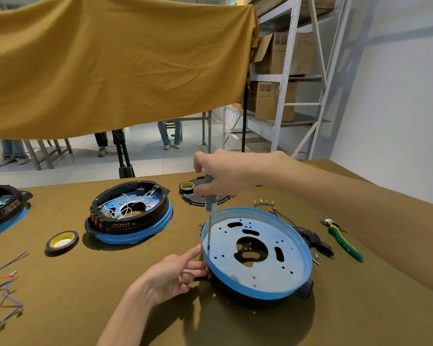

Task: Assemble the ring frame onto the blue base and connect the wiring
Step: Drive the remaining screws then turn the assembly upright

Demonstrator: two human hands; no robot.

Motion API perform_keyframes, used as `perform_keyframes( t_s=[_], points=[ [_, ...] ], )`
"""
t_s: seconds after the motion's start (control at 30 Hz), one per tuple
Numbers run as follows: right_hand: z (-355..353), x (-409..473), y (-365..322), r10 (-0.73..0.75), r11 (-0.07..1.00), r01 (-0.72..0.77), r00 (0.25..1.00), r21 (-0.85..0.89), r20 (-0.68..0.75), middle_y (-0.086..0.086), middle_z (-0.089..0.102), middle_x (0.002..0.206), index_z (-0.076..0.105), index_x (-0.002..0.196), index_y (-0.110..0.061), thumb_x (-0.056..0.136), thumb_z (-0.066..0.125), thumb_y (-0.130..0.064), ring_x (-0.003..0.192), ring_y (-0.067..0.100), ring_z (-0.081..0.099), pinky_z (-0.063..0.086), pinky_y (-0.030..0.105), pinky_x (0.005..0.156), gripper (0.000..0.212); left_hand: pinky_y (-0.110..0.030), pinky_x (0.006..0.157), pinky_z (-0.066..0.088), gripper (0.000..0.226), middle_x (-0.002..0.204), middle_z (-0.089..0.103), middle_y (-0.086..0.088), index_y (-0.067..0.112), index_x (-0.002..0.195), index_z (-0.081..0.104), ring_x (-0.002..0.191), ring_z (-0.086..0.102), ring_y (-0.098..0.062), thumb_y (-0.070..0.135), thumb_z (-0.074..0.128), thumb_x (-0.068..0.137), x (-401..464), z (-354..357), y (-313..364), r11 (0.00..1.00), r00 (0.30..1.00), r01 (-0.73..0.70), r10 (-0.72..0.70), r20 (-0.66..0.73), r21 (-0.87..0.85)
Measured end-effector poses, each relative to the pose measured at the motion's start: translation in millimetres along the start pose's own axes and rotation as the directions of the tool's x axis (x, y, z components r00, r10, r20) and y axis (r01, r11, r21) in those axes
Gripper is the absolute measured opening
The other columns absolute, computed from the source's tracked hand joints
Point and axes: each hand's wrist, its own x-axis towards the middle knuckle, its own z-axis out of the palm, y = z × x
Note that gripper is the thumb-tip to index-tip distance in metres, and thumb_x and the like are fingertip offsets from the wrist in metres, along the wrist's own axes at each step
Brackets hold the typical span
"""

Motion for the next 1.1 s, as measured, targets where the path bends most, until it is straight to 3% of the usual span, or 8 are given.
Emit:
perform_keyframes(
  t_s=[0.17,0.27,0.4,0.53,0.63,0.77,0.93,1.1],
  points=[
    [-4.0,-0.8,4.8,0.022,0.996,-0.025,0.999,0.086,0.041,0.009,0.073,0.087,0.038,0.13,-0.016,0.095,0.069,-0.029,0.058,0.02,0.068,0.055,0.026,0.046,0.049,-0.019,0.051,0.042,0.065,0.089,0.078,-0.008,0.0,0.117,0.073,0.058,0.043,-0.007,0.057,0.067,0.085,2.6,-1.0,-1.2,1.0,1.0,0.002,-0.002,0.011,-0.014],
    [-0.4,0.2,3.8,0.029,1.0,-0.029,1.0,-0.002,0.01,0.006,0.075,0.08,0.039,0.127,-0.015,0.098,0.061,-0.046,0.059,0.024,0.071,0.056,0.031,0.05,0.048,-0.021,0.052,0.042,0.067,0.072,0.07,-0.006,-0.001,0.107,0.078,0.057,0.046,-0.009,0.057,0.072,0.074,3.2,-0.5,-1.7,1.0,1.0,0.001,0.0,0.026,-0.028],
    [-5.2,-3.4,5.2,-0.001,0.989,-0.01,0.997,0.145,0.079,0.008,0.072,0.082,0.034,0.129,-0.023,0.091,0.072,-0.025,0.053,0.016,0.065,0.056,0.03,0.048,0.055,-0.021,0.052,0.041,0.069,0.068,0.069,-0.004,0.001,0.108,0.078,0.053,0.054,-0.009,0.061,0.071,0.076,5.2,-0.3,-3.4,1.0,1.0,-0.013,0.013,0.017,0.01],
    [1.0,1.0,2.5,0.002,1.0,-0.002,1.0,-0.006,0.003,0.01,0.075,0.086,0.036,0.128,-0.017,0.098,0.062,-0.045,0.064,0.028,0.071,0.06,0.044,0.059,0.049,-0.021,0.054,0.043,0.071,0.069,0.07,-0.004,0.001,0.111,0.077,0.053,0.057,-0.008,0.062,0.071,0.075,7.3,-0.5,-3.6,1.0,1.0,-0.022,0.022,0.004,0.011],
    [-4.7,-0.6,2.8,-0.011,0.991,-0.002,0.996,0.135,0.089,0.01,0.072,0.092,0.032,0.133,-0.023,0.091,0.073,-0.027,0.064,0.024,0.068,0.06,0.034,0.053,0.059,-0.021,0.054,0.043,0.069,0.071,0.071,-0.004,0.003,0.106,0.079,0.054,0.059,-0.008,0.062,0.072,0.072,6.7,-0.7,-3.4,1.0,1.0,-0.025,0.024,0.013,0.008],
    [0.4,2.0,1.6,0.003,1.0,-0.003,1.0,-0.01,-0.005,0.008,0.074,0.08,0.036,0.128,-0.015,0.1,0.06,-0.044,0.06,0.025,0.072,0.062,0.041,0.057,0.047,-0.02,0.052,0.045,0.068,0.08,0.074,-0.007,0.004,0.103,0.08,0.057,0.062,-0.009,0.062,0.072,0.069,6.9,-0.1,-3.6,1.0,1.0,-0.029,0.029,-0.003,0.009],
    [-5.7,1.5,4.0,0.008,0.994,-0.017,0.996,0.108,0.088,0.007,0.068,0.081,0.031,0.132,-0.02,0.093,0.072,-0.024,0.05,0.011,0.064,0.051,0.021,0.045,0.057,-0.021,0.054,0.046,0.069,0.086,0.076,-0.008,0.005,0.103,0.08,0.062,0.064,-0.011,0.063,0.07,0.067,6.7,2.8,-2.4,0.999,0.999,-0.029,0.03,-0.025,0.032],
    [-3.3,3.7,7.1,0.011,0.992,-0.024,0.995,0.127,0.102,0.011,0.072,0.092,0.029,0.135,-0.023,0.095,0.07,-0.031,0.062,0.021,0.066,0.059,0.031,0.052,0.057,-0.023,0.056,0.046,0.064,0.086,0.076,-0.007,0.005,0.107,0.079,0.063,0.065,-0.01,0.062,0.067,0.08,8.5,3.2,-3.0,0.999,0.999,-0.019,0.021,-0.034,0.039]
  ],
)
